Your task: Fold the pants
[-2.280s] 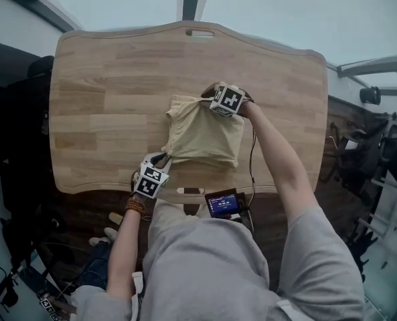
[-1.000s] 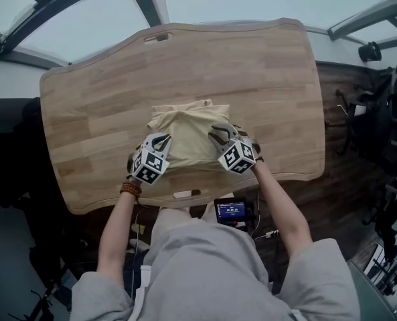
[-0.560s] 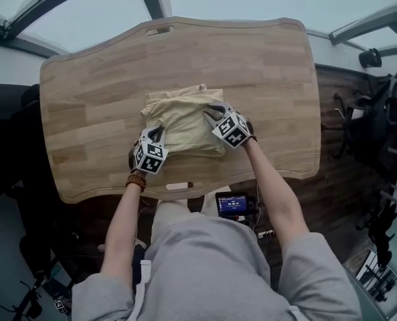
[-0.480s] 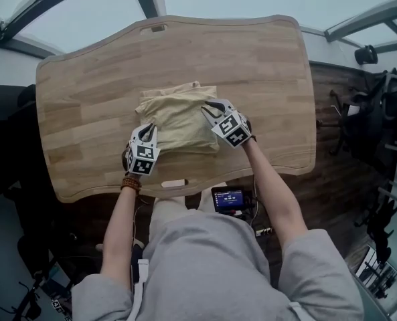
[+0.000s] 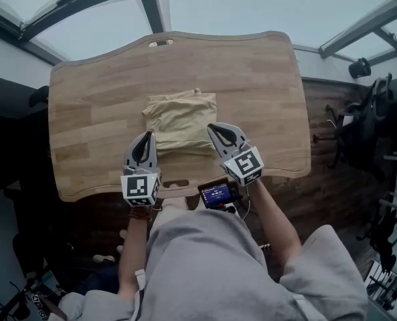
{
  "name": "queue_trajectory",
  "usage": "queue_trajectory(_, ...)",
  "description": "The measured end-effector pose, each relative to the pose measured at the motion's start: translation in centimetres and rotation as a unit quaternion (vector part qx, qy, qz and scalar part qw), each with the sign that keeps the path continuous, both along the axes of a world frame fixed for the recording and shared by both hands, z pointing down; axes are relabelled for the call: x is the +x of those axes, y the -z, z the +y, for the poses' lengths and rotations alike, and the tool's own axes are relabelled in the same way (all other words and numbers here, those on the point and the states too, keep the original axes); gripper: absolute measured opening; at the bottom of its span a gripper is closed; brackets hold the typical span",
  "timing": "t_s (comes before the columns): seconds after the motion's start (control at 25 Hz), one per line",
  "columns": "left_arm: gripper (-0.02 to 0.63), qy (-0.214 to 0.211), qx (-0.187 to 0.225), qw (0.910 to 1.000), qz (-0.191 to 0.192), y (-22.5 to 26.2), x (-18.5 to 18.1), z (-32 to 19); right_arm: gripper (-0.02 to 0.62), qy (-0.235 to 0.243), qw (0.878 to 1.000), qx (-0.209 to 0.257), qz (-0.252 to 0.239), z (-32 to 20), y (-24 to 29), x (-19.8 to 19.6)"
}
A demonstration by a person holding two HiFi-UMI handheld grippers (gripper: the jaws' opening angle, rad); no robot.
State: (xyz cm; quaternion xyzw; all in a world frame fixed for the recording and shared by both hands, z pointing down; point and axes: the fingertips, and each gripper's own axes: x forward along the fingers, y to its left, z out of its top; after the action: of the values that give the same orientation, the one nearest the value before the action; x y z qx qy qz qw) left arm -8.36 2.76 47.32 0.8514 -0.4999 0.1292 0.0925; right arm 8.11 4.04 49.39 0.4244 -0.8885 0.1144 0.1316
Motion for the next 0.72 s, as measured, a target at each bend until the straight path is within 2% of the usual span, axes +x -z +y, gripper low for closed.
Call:
queue_trajectory(0.16,0.017,-0.048,0.009,0.9988,0.002,1.2,0.6,3.8,0.003,-0.002,0.999,0.032,0.017,3.2,3.1,-3.8)
queue_trajectory(0.28,0.017,-0.069,0.009,0.9975,0.009,1.4,-0.3,6.4,0.003,-0.029,0.999,0.034,0.023,5.3,3.9,-5.4)
queue_trajectory(0.52,0.017,-0.062,-0.002,0.9974,0.037,0.8,-3.8,9.7,0.003,-0.059,0.998,0.027,0.019,8.3,4.5,-7.9)
queue_trajectory(0.72,0.016,-0.057,-0.011,0.9977,0.036,-0.2,-5.5,10.5,0.003,-0.067,0.997,0.032,0.026,9.5,5.2,-9.2)
